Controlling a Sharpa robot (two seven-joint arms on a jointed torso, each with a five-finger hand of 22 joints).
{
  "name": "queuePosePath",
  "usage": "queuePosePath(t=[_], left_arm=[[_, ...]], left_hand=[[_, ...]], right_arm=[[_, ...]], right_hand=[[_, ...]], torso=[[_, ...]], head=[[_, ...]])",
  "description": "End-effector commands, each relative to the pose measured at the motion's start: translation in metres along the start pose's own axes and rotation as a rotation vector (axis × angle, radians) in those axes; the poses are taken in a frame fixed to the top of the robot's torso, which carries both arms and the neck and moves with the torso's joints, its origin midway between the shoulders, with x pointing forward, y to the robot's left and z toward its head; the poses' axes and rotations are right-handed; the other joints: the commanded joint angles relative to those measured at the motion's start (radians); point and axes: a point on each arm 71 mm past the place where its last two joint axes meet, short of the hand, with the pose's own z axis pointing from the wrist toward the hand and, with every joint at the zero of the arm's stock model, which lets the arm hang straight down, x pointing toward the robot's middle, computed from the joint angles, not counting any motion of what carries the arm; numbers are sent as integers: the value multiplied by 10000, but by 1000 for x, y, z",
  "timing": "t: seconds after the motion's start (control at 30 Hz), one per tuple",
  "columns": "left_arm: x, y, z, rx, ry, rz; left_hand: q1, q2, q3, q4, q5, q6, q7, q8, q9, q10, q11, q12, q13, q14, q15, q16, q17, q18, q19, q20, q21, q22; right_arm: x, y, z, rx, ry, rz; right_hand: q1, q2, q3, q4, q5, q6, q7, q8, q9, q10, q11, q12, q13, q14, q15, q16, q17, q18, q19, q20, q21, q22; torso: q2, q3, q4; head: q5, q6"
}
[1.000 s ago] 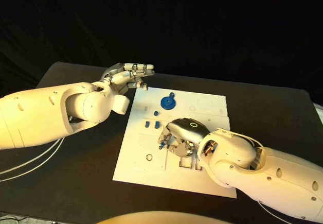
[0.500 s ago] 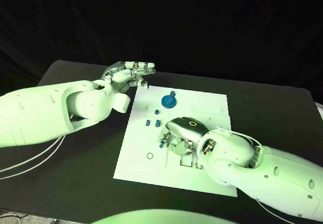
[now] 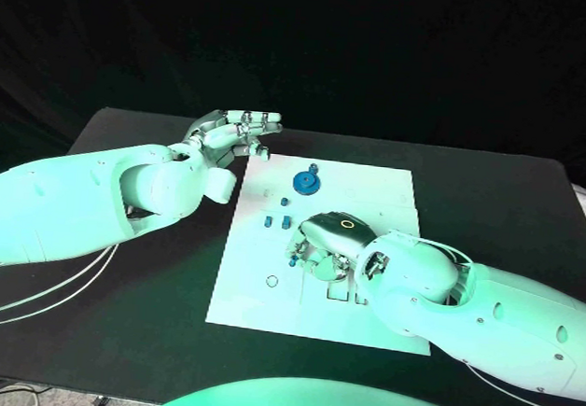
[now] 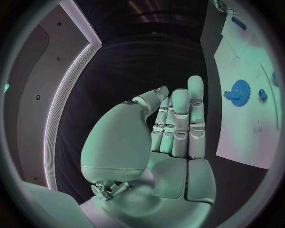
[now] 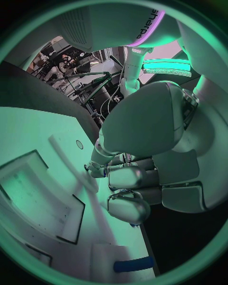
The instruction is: Assemble the parts on the task board
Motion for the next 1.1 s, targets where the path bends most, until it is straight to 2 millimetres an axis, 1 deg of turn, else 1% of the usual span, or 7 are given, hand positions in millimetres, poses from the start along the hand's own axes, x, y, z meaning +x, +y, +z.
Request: queuePosePath(t=[0.03,0.53,0.6,0.7,0.8,0.9,1.1], left_arm=[[2,0,0,11,207,-90],[2,0,0,-6,186,-72],[2,0,0,-9,192,-58],[2,0,0,-16,198,-47],[2,0,0,-30,211,-44],[2,0,0,-50,221,-45],[0,0,1,-76,202,-37]], left_hand=[[87,28,-57,-9,-6,-77,9,-47,-13,-63,-11,42,-17,-64,6,-7,-9,97,-87,-1,-66,-10],[89,37,-73,-16,-4,-88,13,-48,-12,-90,-4,50,-19,-82,12,-14,-38,96,-92,4,-71,-12],[88,38,-83,-19,-4,-99,18,-52,-13,-107,1,52,-21,-84,15,-8,-35,96,-94,7,-73,-13],[86,37,-92,-21,-4,-111,24,-57,-14,-122,5,53,-23,-92,18,-12,-51,95,-96,9,-75,-14],[83,37,-100,-23,-4,-122,27,-60,-15,-136,9,54,-25,-98,21,-14,-61,95,-97,11,-77,-15],[67,40,-123,-18,-6,-146,36,-68,-17,-169,19,58,-28,-111,31,-15,-81,93,-102,18,-82,-17],[49,43,-143,-11,-13,-163,41,-74,-17,-191,26,63,-29,-119,37,-13,-90,91,-106,24,-87,-20]], right_arm=[[4,3,0,-35,378,-241],[7,0,2,323,512,-621],[6,0,2,375,264,-657],[3,-1,1,412,-161,-648],[-2,-1,-2,281,-762,-478],[-9,1,-9,63,-1409,-180],[-36,-10,-30,286,-1843,-66]], right_hand=[[-122,-24,38,-20,24,15,90,66,10,28,52,-26,-8,242,7,10,-18,5,11,15,21,-6],[-806,-371,-235,-29,158,-311,199,-45,-51,-437,213,-376,-208,204,134,-72,-148,38,-104,119,-102,-197],[-996,-588,-340,-16,161,-792,345,-41,-172,-1021,364,-457,-368,95,254,-366,-478,127,-399,202,-410,-707],[-1161,-845,-728,-37,92,-1769,416,-51,-224,-1896,467,-359,-476,-180,363,-941,-1081,363,-1080,333,-1208,-1917],[-1119,-836,-961,-49,94,-1879,458,-37,-209,-2046,516,-225,-453,-257,395,-1162,-1321,418,-1198,373,-1439,-2215],[-976,-704,-928,-110,300,-1622,489,38,-169,-1750,495,98,-412,-89,360,-900,-1047,328,-858,351,-1188,-1778],[-929,-706,-830,-176,343,-1324,348,73,-153,-1455,388,347,-445,-11,284,-830,-983,275,-615,304,-1013,-1517]], torso=[[3,-7,3],[-9,-8,1],[-13,-8,1],[-3,-3,-5],[-7,5,-1],[-10,13,5],[-33,-3,-22]], head=[[-3,-7],[-17,-37],[-27,-28],[-29,-12],[-54,21],[-70,32],[-141,82]])
